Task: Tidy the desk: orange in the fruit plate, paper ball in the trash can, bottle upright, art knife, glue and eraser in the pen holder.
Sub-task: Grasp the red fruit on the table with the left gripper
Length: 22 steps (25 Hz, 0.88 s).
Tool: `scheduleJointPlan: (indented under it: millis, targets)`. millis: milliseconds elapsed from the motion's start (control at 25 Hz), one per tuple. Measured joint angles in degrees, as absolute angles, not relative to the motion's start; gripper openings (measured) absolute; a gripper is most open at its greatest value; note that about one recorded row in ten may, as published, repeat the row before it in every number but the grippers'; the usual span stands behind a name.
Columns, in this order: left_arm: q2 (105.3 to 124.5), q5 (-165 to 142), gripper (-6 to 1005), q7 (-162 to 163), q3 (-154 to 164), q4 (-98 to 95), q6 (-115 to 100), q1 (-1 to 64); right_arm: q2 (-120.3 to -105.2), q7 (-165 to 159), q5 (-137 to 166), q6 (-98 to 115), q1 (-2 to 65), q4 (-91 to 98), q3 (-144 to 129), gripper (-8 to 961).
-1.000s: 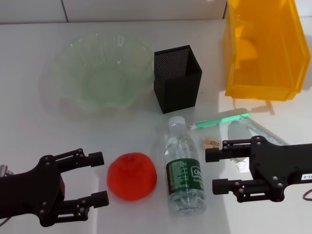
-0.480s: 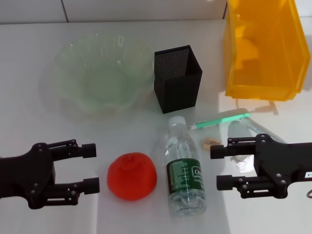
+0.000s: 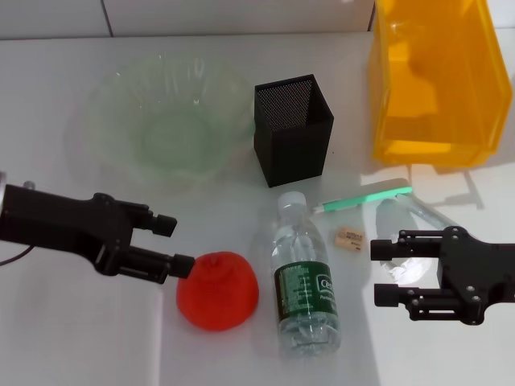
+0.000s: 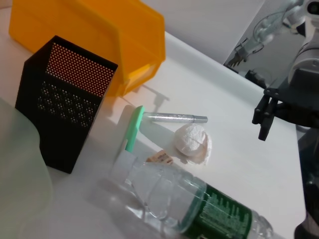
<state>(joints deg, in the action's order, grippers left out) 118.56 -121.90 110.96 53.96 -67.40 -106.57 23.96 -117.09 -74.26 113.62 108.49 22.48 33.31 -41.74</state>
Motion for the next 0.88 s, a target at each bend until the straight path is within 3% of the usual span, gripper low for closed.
scheduleJointPlan:
  millis: [880]
  targets:
    - [118.74,-126.3,775,110.9,67.4,-59.1,-91.7,28.6,-116.97,-74.2,113.3,105.9,22.7,33.5,-41.7,645]
